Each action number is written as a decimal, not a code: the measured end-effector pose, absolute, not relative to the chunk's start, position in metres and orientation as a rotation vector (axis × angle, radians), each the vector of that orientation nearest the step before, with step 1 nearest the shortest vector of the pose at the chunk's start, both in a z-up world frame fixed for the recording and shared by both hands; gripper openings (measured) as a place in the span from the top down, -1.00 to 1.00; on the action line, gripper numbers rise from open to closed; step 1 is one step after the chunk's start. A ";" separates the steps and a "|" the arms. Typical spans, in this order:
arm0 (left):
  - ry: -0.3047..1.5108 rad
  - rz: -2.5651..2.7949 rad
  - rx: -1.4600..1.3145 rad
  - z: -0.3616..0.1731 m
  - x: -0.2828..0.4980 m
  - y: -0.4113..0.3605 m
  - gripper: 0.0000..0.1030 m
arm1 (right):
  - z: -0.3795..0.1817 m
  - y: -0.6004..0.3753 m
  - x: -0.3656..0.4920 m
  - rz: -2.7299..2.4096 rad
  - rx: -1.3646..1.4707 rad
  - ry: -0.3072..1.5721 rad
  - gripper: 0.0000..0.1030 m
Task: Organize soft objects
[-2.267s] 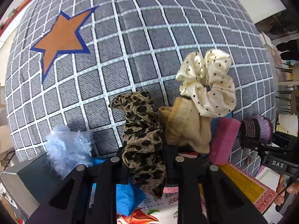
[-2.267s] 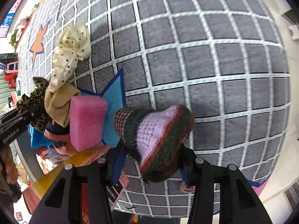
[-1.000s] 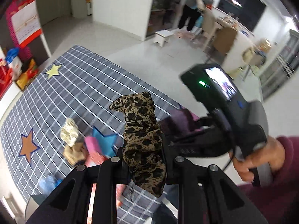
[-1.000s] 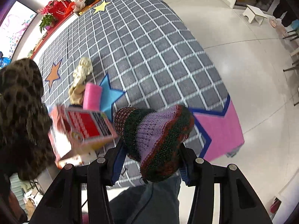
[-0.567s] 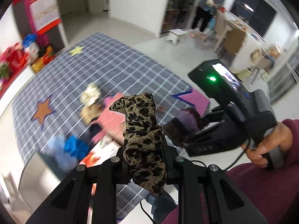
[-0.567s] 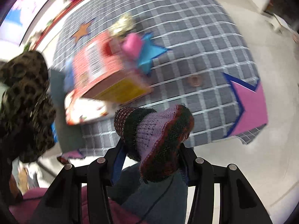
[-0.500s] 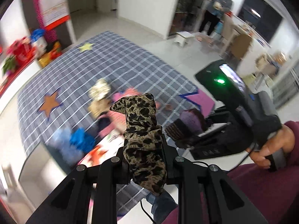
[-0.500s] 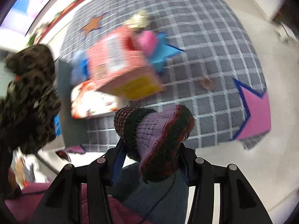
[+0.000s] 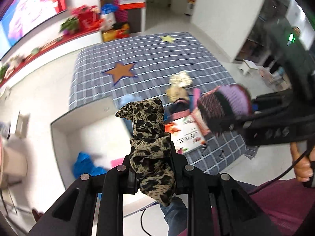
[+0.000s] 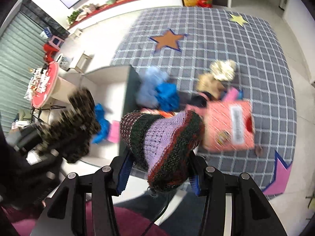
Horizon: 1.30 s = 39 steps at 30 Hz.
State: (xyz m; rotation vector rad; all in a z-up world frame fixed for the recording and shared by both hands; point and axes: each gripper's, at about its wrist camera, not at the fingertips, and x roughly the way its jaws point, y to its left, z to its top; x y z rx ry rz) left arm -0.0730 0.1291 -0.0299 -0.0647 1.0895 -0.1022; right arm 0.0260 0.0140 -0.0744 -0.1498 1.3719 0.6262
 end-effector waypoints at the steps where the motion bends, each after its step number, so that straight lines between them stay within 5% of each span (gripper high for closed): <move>1: 1.094 -0.085 -0.075 -0.031 -0.076 0.134 0.51 | -0.071 0.022 0.026 0.637 -0.145 1.365 0.01; 39: 1.102 0.011 -0.060 -0.040 -0.095 0.151 0.51 | -0.093 0.076 0.002 0.707 -0.267 1.403 0.01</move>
